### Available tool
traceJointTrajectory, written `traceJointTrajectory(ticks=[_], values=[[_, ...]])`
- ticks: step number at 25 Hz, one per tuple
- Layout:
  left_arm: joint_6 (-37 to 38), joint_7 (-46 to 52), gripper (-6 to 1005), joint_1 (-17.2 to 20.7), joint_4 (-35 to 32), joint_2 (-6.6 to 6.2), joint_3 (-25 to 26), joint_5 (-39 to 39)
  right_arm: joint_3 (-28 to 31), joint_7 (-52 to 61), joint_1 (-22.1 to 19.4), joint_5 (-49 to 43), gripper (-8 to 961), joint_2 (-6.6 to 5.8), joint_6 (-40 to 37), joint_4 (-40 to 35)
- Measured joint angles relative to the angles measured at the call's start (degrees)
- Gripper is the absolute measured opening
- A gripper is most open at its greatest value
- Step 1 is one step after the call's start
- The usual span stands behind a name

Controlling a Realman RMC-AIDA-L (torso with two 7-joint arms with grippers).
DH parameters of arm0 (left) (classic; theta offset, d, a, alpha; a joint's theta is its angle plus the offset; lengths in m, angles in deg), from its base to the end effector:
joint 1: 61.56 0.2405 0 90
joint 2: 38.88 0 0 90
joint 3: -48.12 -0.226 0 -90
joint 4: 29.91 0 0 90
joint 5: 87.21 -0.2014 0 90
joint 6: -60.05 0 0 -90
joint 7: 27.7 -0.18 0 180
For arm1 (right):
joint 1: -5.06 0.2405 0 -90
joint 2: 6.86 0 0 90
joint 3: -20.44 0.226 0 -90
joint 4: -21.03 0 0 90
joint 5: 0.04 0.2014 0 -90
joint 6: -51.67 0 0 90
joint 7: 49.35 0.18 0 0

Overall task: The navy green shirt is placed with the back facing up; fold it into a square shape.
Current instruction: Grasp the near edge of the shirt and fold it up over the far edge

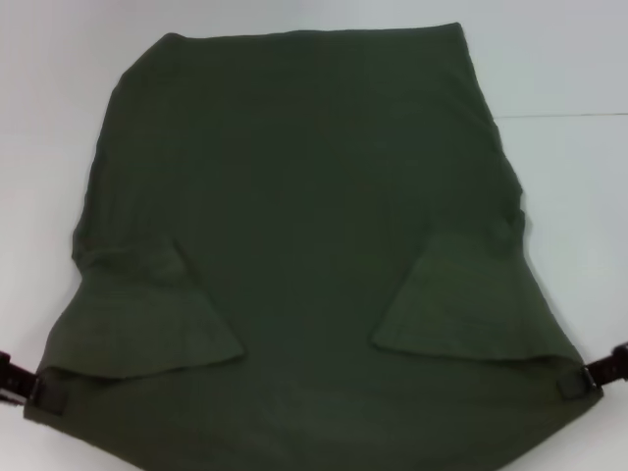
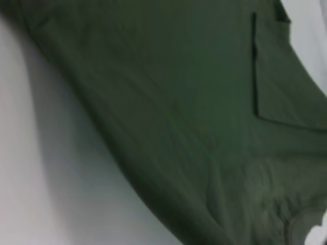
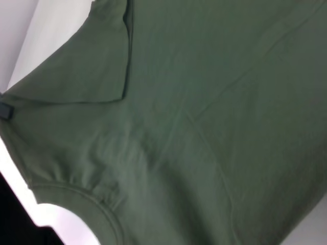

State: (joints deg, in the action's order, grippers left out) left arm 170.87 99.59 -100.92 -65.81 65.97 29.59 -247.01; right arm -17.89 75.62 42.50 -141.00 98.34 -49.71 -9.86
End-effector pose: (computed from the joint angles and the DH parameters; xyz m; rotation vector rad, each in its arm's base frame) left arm -0.2833 0.2842 0.0691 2.4521 1.9203 0.0316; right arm 0.2757 0.2956 0.0344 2.5696 -1.7461 -0.0445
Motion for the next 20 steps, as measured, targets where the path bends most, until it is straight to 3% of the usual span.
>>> traceJointTrajectory(ticks=[7,11,16,20], values=[[5.30,-1.77,43,0.55,-0.48,-0.17,0.04,-0.05,2.01,-2.85,-2.40,-0.03,86,-0.32,-3.60,-0.37],[4.57,-1.12,43,-0.43,-0.48,-0.54,1.80,1.35,6.62,-2.89,-1.57,-0.04,89,-0.67,-2.31,-0.41],[-0.72,3.94,43,-3.39,-0.28,-1.37,4.01,5.71,13.04,-0.76,1.63,0.01,93,-1.27,1.77,-0.41],[-7.75,7.05,43,-6.28,0.45,-1.73,3.80,8.26,14.60,1.15,4.15,0.90,96,-1.13,6.96,-0.34]])
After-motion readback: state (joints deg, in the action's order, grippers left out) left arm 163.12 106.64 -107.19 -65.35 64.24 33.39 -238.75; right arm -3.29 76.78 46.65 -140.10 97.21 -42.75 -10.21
